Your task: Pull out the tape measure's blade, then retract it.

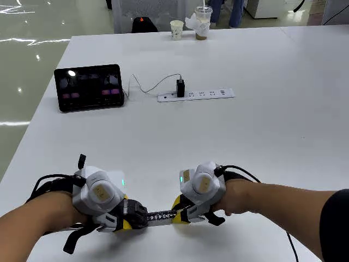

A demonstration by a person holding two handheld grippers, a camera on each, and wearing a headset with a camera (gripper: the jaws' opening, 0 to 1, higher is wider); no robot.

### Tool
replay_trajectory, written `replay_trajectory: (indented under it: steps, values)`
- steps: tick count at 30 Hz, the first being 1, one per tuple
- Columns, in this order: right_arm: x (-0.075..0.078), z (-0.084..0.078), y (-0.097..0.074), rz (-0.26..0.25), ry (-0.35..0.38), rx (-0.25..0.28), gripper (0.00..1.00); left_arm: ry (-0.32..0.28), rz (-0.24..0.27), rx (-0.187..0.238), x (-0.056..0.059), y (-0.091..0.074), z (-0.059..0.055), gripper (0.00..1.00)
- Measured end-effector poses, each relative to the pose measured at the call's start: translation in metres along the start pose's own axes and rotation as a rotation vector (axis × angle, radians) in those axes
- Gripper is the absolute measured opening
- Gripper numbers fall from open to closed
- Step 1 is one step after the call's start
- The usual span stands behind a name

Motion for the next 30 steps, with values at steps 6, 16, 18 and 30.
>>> replay_trajectory:
  steps: [6, 16, 18, 30]
  values:
    - [0.001, -0.004, -0.003, 0.000, 0.008, -0.001, 0.11, -0.001, -0.003, 0.003, 0.000, 0.000, 0.000, 0.32]
    - [0.001, -0.009, -0.006, 0.001, 0.020, 0.005, 0.11, 0.001, -0.003, 0.003, 0.000, 0.000, 0.000, 0.32]
    - [0.001, -0.010, -0.006, 0.002, 0.022, 0.004, 0.11, 0.001, -0.003, 0.003, 0.000, 0.000, 0.000, 0.32]
    - [0.002, -0.015, -0.009, 0.001, 0.025, 0.008, 0.11, 0.002, -0.001, 0.004, 0.000, 0.000, 0.000, 0.32]
Point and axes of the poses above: the centre of the closed fingertips' face, and the gripper's own axes: y roughly forward along the fingers, x roughly to its right, z roughly out of its top, the point moved 2 cm from there along -y, roughly backward along the fingers, and after that the axes turned 5 degrees about -x, right-handed, at the moved point
